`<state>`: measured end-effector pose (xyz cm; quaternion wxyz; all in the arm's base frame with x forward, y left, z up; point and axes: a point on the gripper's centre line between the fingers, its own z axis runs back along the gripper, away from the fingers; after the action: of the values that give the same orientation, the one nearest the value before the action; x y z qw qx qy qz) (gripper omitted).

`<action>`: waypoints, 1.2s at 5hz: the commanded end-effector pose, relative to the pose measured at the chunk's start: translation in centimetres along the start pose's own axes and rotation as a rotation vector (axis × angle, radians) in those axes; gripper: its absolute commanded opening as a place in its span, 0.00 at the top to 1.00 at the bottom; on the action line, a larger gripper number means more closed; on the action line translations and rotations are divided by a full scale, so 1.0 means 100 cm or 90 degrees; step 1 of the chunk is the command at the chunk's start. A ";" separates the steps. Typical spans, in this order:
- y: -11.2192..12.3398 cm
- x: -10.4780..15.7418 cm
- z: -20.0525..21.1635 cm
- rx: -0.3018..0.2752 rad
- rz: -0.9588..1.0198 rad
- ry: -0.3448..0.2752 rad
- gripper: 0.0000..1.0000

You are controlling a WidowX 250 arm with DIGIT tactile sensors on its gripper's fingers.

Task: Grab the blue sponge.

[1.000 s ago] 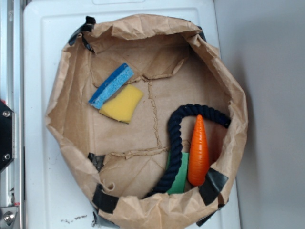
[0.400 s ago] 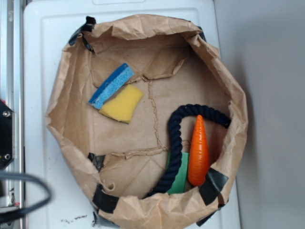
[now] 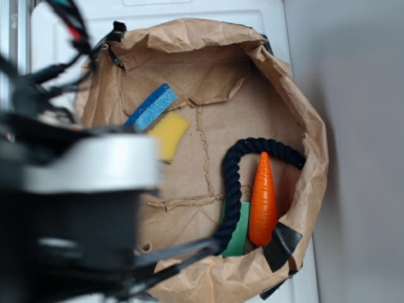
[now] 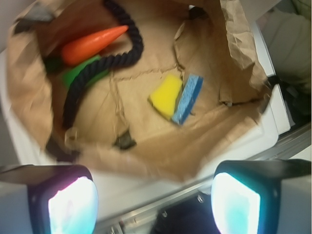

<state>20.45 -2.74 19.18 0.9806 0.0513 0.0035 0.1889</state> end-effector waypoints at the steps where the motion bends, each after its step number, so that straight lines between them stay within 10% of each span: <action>1: -0.005 0.063 -0.027 -0.067 0.026 -0.048 0.00; 6: 0.005 0.077 -0.056 -0.053 0.052 -0.060 0.00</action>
<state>26.93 0.22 12.61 0.9762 0.0223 -0.0319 0.2136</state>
